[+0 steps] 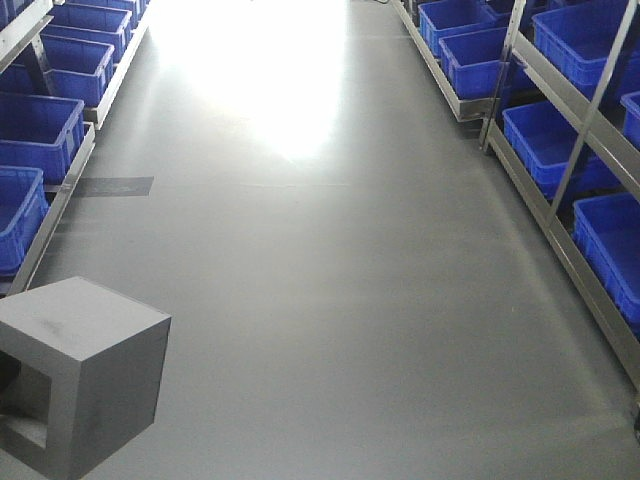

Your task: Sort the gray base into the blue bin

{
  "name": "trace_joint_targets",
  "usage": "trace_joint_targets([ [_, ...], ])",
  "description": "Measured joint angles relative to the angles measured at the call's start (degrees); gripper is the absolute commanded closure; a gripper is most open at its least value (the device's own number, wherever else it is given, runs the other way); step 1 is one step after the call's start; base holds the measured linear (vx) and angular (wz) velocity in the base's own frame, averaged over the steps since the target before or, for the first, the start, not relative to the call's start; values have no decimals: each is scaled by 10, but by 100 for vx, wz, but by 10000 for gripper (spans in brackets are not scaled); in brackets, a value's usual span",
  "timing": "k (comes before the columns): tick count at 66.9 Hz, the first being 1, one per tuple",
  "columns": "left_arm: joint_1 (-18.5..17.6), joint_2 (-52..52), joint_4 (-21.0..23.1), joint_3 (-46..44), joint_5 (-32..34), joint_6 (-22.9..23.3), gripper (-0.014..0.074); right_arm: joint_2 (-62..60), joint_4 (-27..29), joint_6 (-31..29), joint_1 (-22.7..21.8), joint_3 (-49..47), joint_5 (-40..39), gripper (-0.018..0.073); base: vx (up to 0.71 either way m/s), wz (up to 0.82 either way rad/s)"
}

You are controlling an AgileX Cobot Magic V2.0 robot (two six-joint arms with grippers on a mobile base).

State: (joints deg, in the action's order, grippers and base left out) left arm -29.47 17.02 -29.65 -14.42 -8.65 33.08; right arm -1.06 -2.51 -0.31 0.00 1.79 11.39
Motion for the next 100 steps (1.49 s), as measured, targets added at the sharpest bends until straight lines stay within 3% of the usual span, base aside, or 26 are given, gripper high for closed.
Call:
trace_joint_targets([
  [100,0,0,0,0,0,0,603,0,0,0,0,0,0,564,50,4],
])
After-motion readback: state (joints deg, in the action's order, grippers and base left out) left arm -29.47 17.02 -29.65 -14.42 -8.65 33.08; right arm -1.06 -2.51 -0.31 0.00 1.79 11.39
